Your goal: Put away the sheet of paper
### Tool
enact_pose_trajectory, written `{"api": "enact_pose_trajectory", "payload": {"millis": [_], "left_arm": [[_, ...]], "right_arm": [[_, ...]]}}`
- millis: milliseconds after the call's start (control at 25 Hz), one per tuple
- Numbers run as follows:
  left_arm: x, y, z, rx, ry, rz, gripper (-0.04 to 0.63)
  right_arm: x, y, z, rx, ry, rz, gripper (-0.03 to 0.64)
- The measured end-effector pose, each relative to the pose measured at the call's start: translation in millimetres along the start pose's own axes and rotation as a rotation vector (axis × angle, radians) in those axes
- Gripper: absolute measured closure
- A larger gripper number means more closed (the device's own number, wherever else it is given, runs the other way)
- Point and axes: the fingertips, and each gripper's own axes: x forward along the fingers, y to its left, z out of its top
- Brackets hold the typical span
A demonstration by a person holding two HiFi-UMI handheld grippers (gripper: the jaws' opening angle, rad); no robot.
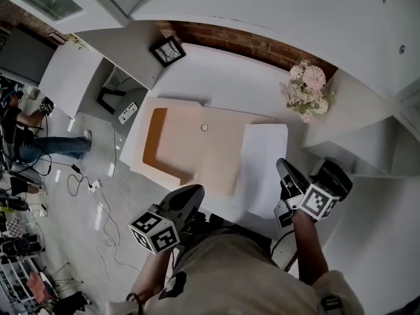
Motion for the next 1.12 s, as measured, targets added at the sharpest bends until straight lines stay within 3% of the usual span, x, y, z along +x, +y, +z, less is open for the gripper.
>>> {"api": "enact_pose_trajectory", "payload": {"millis": [320,640,960,1120], "left_arm": [[5,5,-4,0.022,0.027,-0.001,0.578],[-12,41,-2,0.023,0.000,-0.127,0.578],[-59,100,0,0.004,-0.023,-0.228,0.578],[-72,116,2,-0.005,-0.034,-0.271,0.578]], "right_arm": [[13,-38,6,-0.158,0.021,-0.145,0.591],[15,-51,7,-0.330,-0.041,-0.386,0.591],[27,-68,-4,-0.306,-0.095,-0.574,0.591],[24,-79,3,-0.392,-0.102,-0.706,0.591]]}}
